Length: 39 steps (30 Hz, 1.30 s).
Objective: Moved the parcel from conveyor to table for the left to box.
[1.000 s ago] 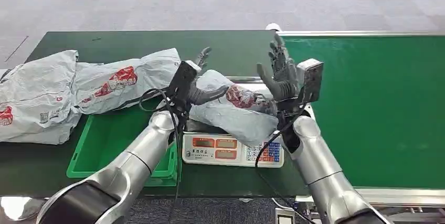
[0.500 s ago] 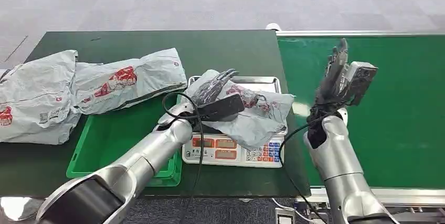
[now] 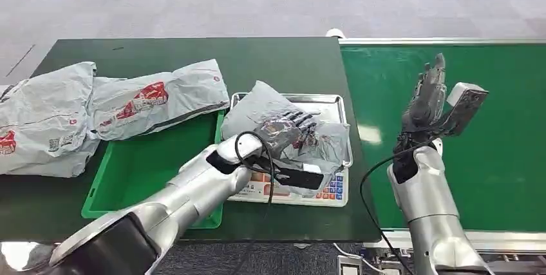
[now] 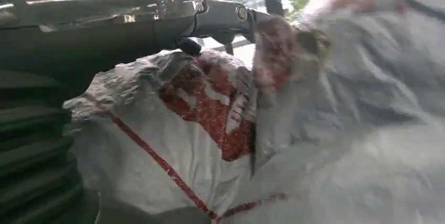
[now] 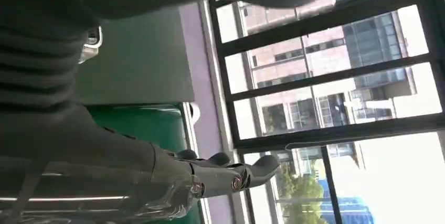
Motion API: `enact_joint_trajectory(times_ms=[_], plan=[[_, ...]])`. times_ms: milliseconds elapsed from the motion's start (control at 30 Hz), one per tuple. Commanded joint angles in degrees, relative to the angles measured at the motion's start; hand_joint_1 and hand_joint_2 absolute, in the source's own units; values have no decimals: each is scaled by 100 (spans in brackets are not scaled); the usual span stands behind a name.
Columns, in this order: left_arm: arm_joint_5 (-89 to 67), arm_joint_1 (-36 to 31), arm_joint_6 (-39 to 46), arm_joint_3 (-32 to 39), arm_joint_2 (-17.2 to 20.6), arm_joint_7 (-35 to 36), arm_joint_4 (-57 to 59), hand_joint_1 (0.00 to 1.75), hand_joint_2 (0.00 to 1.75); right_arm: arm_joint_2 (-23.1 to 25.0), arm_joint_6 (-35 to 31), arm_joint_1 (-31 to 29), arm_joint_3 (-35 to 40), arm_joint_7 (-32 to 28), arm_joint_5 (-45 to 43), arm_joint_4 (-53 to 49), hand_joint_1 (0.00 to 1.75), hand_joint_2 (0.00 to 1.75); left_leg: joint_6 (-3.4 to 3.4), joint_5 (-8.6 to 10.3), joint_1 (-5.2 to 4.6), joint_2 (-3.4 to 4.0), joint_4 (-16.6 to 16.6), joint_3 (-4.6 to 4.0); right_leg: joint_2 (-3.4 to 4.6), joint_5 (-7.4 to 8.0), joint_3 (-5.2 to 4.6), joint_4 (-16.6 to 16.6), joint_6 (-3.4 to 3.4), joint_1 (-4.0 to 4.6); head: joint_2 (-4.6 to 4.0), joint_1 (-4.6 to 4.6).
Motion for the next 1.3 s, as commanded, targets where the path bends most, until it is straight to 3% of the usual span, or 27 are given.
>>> enact_joint_trajectory(times_ms=[33,200,367,467,500,667,733,933,1200,1300], plan=[[-154,-133,234,-459,57,56,415,175,175,84,99,-131,-340,13,-9,156,0,175,-2,-4,2,13,-11,28,4,-1,26,-12,-6,4,0,0],[-254,-220,1204,15,80,668,216,175,175,189,60,-124,-351,143,61,1,0,175,-1,-3,2,20,-3,16,10,1,13,-4,-4,4,0,0],[-191,-343,1492,296,104,695,105,175,175,239,38,-95,-329,184,84,-47,0,175,-3,-2,2,17,1,9,8,1,5,1,-6,4,0,0],[134,-405,1989,930,104,423,-190,175,175,253,40,-195,-294,211,85,70,0,175,-3,-3,3,18,1,9,10,1,5,1,-4,4,0,0],[161,-439,2057,1073,103,328,-330,175,175,259,35,-234,-287,214,77,120,0,175,-4,-12,6,34,-7,36,17,-4,30,-10,-10,9,0,0],[81,-502,2679,1488,155,82,-1283,175,175,255,-57,-253,-289,219,36,119,0,175,-3,-8,3,21,9,4,11,-3,2,8,-5,5,0,0],[-713,-535,3172,1395,243,539,-1482,175,175,205,-119,-269,-298,200,-22,192,0,175,-2,-10,4,20,12,4,10,-5,3,10,-5,6,0,0],[-1100,-604,3438,1799,229,621,-1390,175,175,103,-144,-151,-318,162,-134,141,0,175,-3,-5,1,19,3,8,9,-1,7,3,-6,3,0,0],[-1274,-602,3583,1766,239,732,-1362,175,175,114,-157,-160,-305,162,-143,137,0,175,-2,-2,2,9,1,2,3,-1,1,1,-3,4,0,0],[-2270,-423,3845,2399,513,1230,-1887,175,175,62,-237,26,-268,172,-237,-8,0,175,-2,-4,3,14,2,5,7,-2,3,1,-3,5,0,0]])
